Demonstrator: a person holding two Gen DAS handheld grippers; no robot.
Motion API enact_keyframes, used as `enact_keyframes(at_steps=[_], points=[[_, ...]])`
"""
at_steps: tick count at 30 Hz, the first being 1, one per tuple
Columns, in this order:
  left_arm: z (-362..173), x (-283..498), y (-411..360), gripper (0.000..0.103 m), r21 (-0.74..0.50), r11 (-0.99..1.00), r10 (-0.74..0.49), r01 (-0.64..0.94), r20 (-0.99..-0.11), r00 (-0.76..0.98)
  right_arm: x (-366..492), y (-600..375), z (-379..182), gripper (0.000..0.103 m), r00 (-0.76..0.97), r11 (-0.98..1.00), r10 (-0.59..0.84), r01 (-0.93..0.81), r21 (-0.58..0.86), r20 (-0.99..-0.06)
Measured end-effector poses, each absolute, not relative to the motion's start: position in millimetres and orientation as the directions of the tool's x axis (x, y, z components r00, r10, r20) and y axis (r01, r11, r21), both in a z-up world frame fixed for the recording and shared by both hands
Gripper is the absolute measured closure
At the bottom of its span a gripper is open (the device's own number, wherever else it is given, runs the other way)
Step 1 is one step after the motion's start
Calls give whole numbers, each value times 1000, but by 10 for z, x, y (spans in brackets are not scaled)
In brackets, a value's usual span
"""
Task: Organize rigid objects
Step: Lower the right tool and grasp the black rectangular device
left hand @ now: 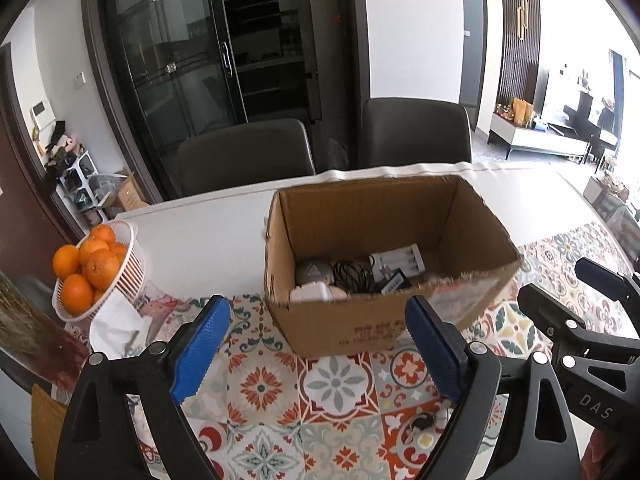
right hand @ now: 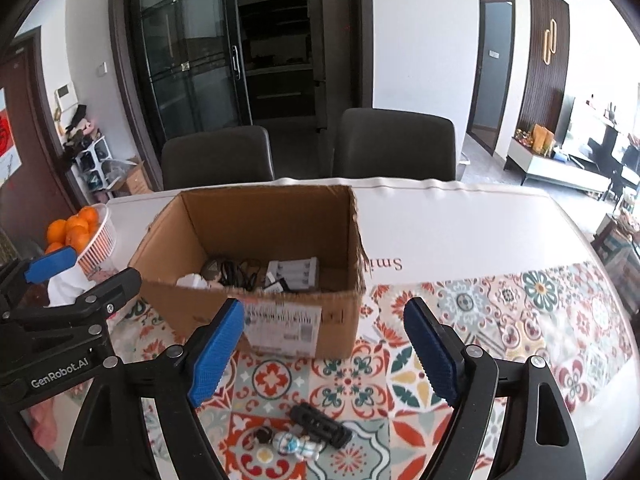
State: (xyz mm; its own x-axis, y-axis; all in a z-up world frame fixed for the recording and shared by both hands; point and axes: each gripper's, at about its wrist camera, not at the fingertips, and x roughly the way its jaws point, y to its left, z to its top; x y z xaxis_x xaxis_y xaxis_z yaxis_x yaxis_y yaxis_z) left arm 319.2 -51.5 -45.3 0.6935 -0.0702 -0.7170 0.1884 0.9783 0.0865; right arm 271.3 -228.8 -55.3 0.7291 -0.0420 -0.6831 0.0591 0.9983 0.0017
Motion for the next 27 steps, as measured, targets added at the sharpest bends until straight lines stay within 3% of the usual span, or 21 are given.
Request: enact_keyframes(at_steps=[22,27], points=[[-1011,2810,-433,13,101,970,-60,221,-780,623,2332,-2204,-1134,21,687,997,-13,67,46,-727],[-1170,2777,-434,13,99,968,-60,230,-800,597,2291,-2200,-1278,17,674,995,-10,81,60,-739]])
